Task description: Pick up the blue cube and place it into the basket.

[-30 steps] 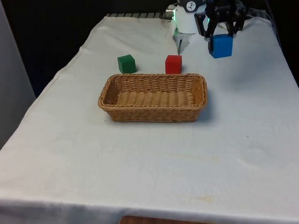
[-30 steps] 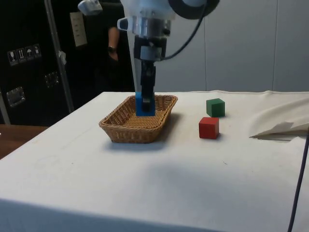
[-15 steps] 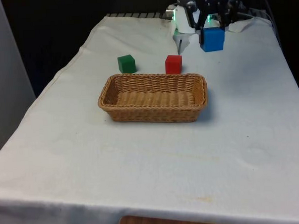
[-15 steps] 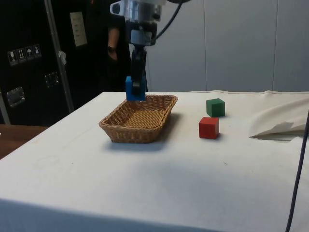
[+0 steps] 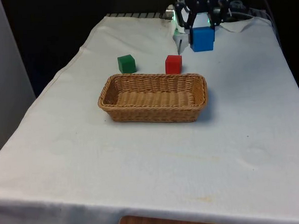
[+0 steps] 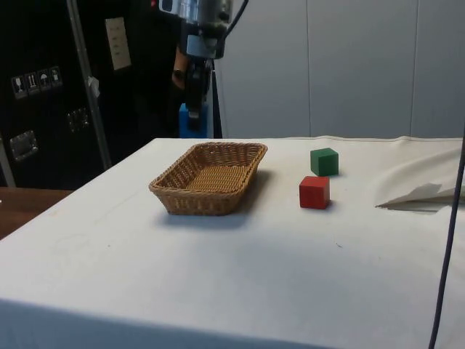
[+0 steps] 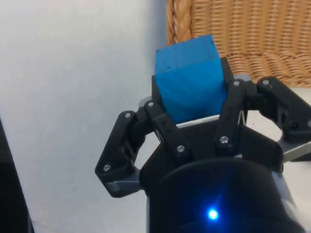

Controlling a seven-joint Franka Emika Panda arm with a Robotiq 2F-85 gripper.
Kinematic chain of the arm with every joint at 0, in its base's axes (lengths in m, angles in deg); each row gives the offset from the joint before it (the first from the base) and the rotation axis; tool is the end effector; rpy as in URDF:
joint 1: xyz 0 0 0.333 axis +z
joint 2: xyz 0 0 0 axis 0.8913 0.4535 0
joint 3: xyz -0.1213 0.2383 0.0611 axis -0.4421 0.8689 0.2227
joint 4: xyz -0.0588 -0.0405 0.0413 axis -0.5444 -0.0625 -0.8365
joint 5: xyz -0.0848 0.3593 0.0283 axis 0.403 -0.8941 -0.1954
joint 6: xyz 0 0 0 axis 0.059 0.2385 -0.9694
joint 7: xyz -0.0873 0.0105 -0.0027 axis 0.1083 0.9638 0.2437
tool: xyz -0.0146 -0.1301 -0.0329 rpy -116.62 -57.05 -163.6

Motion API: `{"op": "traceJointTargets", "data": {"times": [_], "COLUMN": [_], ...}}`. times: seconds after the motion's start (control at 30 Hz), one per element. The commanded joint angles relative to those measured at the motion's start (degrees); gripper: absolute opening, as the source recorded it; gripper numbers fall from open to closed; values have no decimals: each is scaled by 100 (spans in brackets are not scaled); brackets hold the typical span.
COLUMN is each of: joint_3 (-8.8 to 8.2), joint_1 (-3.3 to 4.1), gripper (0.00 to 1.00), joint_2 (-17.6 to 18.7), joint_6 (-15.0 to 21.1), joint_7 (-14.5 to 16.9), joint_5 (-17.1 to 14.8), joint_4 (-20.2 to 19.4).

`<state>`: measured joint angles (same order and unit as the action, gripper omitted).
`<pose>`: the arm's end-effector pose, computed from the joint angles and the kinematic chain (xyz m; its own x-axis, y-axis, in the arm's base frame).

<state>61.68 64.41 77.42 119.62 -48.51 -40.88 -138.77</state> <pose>0.5102 0.0352 0.2944 0.9303 0.2837 0.2323 0.2809 -0.9586 0.0460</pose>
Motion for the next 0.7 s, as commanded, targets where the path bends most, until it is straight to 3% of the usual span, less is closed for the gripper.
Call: {"op": "traceJointTargets", "data": {"times": [0.0,0.03,0.27,0.3,0.57,0.6,0.67], "joint_3": [-23,-34,-229,-229,-458,-470,-533], "joint_1": [0,-11,-29,-11,-52,-34,-57], "gripper": [0,0,0,0,0,0,0], "joint_2": [11,52,149,126,281,252,332], "joint_6": [0,-29,-23,0,23,11,40], "joint_7": [11,120,241,138,390,275,447], "joint_5": [0,-120,-138,-29,-166,-29,-189], "joint_4": [23,74,183,155,258,235,281]}}
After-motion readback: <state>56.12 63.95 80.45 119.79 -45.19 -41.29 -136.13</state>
